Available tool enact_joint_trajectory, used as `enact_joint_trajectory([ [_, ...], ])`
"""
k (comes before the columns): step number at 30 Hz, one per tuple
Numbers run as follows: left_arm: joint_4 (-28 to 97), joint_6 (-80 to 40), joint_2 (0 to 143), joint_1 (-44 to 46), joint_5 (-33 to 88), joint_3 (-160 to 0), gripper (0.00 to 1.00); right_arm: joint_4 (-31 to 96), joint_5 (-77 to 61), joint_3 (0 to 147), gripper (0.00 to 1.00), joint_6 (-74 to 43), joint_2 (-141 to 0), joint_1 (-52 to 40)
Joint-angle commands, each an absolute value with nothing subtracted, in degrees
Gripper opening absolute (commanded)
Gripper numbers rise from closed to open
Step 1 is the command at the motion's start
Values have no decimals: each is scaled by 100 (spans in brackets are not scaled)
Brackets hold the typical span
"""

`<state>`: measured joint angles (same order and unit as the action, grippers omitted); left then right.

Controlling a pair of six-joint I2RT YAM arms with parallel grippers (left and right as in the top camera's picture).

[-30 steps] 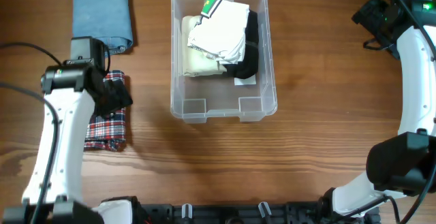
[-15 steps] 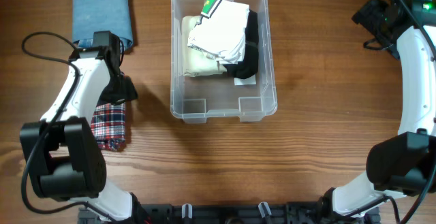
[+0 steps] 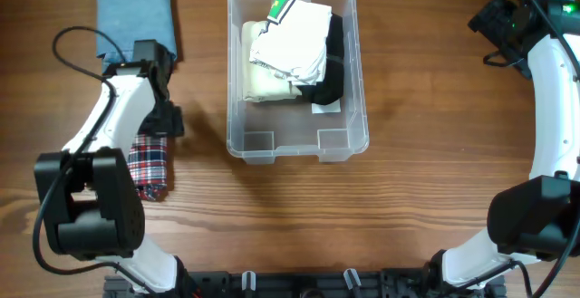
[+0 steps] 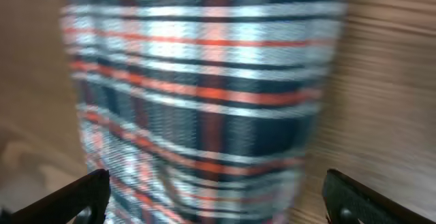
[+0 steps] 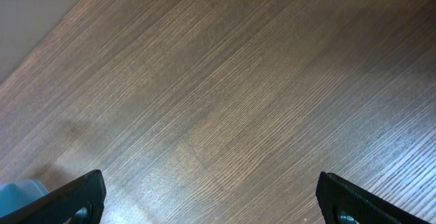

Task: Pack container
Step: 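Move the left gripper down onto the red plaid shirt, then close the left gripper on the plaid shirt and lift it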

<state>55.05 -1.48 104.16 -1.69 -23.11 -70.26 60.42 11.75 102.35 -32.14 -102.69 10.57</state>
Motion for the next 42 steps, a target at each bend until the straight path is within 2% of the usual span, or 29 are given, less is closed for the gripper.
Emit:
enact_joint_trajectory([
  [1, 5527, 578, 10481, 134, -1927, -7120, 100, 6045, 1155, 10186, 100, -3301, -10276, 1048],
  [7, 5505, 493, 10481, 132, -2014, -7120, 100, 6045, 1155, 10186, 100, -3301, -10276, 1048],
  [12, 5481, 432, 10481, 132, -2633, -7087, 100, 6042, 1155, 10186, 100, -3301, -10276, 1048],
  [28, 4630, 556, 10484, 123, -3253, -6097, 100, 6042, 1155, 10186, 100, -3301, -10276, 1048],
  [42, 4150, 556, 10486, -71, -3242, -5695, 100, 6042, 1155, 10186, 100, -3301, -10276, 1048],
])
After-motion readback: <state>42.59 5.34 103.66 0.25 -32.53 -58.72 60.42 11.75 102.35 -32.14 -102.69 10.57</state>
